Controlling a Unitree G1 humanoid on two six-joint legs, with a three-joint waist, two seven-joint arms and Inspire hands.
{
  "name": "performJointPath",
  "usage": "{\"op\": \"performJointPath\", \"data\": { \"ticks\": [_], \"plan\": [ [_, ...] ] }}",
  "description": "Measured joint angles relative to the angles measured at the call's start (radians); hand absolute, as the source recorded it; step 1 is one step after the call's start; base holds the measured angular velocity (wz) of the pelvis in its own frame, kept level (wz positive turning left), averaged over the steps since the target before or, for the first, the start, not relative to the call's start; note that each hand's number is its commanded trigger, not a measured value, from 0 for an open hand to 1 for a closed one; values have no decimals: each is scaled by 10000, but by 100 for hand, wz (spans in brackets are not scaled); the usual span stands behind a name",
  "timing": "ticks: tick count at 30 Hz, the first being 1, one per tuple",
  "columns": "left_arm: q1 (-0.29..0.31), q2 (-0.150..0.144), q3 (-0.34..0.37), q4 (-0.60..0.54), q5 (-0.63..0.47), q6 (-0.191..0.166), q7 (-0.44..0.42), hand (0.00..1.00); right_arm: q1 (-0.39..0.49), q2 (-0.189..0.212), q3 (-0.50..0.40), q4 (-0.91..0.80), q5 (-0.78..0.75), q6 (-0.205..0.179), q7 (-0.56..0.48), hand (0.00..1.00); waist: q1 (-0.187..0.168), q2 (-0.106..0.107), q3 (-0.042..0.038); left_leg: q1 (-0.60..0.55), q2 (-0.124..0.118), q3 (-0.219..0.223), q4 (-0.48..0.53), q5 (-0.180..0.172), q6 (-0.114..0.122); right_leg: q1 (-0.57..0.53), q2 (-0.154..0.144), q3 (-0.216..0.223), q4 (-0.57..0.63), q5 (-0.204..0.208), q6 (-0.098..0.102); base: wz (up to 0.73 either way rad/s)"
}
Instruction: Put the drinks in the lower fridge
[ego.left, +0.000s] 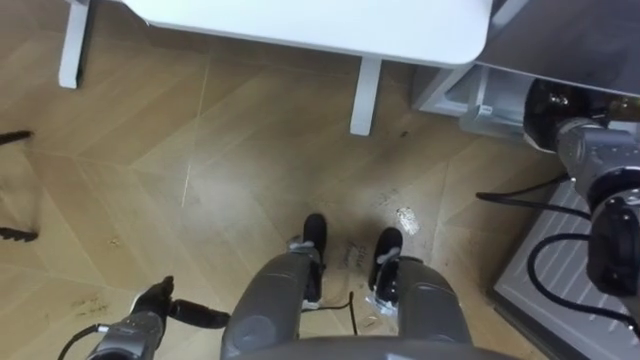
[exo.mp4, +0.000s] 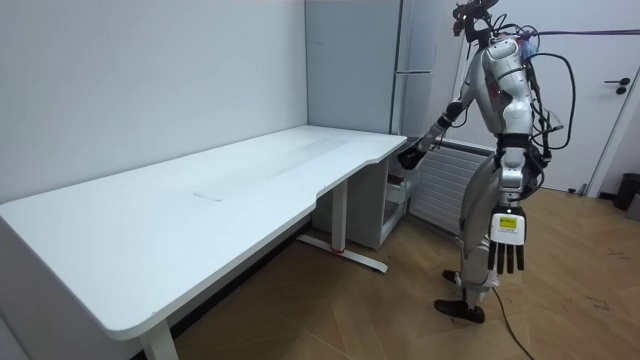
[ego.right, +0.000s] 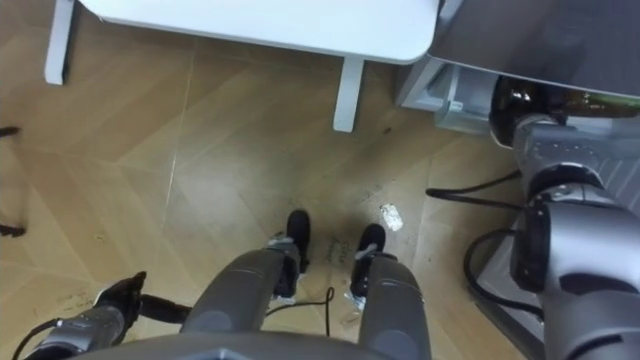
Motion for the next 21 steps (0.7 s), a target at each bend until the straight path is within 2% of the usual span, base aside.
{"op": "performJointPath", "data": {
  "ticks": [8,21],
  "plan": [
    [-12,3,-185,-7,-1,12,-15,0,0,-84,263,-8,-672,-6,6,0,-17,0,-2,-21,4,46,1,1,2,-6,-4,-3,1,-7,4,0],
    [-15,3,-198,-2,-28,20,-49,0,0,-125,259,-9,-647,9,-24,0,42,22,-15,44,1,45,89,15,12,42,-18,10,113,-12,-7,0]
  ]
}}
